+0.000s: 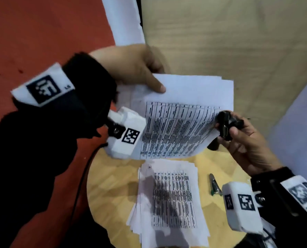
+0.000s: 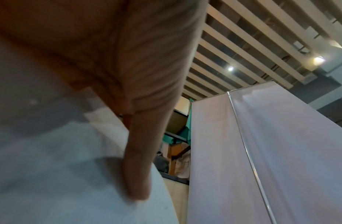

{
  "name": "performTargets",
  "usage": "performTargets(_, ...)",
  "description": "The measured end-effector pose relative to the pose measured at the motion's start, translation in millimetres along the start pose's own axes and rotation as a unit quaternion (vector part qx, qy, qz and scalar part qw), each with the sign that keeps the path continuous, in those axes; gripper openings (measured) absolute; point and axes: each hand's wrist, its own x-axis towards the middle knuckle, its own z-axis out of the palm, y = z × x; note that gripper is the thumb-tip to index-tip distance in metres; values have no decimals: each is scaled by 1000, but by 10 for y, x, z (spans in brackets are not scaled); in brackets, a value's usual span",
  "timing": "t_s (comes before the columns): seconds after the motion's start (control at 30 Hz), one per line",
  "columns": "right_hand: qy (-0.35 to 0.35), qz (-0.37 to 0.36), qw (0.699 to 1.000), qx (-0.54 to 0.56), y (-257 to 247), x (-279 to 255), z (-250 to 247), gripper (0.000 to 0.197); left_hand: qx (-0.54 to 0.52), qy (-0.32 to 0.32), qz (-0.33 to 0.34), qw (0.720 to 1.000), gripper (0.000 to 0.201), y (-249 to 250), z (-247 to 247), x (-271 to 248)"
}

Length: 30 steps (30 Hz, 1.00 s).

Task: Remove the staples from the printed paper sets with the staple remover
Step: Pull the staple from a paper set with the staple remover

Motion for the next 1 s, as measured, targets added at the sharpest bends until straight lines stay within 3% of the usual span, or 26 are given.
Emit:
performTargets(0.13, 134, -50, 986, -90, -12, -30, 50, 67, -58, 4, 1, 998, 5, -132, 234, -48)
performTargets(0.23, 218, -156, 940, -210, -146, -46, 206, 67, -108, 6, -7, 994, 4, -168, 289, -81)
performTargets(0.33, 126, -279, 840, -448, -288, -9, 494, 55, -132, 10, 4, 991, 12, -184, 288, -98)
performTargets(0.4, 41, -326, 773, -543, -322, 38, 699, 49, -145, 12, 14, 989, 17, -182, 280, -119)
performTargets(0.47, -9, -341, 744, -575, -333, 123, 836, 46, -146, 0, 24, 989, 18, -187, 282, -136)
performTargets(0.77, -112, -325, 723, -600, -219, 271, 976, 52, -182, -28, 31, 982, 43, -373, 398, -150)
performTargets(1.0, -116, -329, 703, -620, -182, 290, 971, 47, -208, -54, 54, 975, 48, -432, 442, -80)
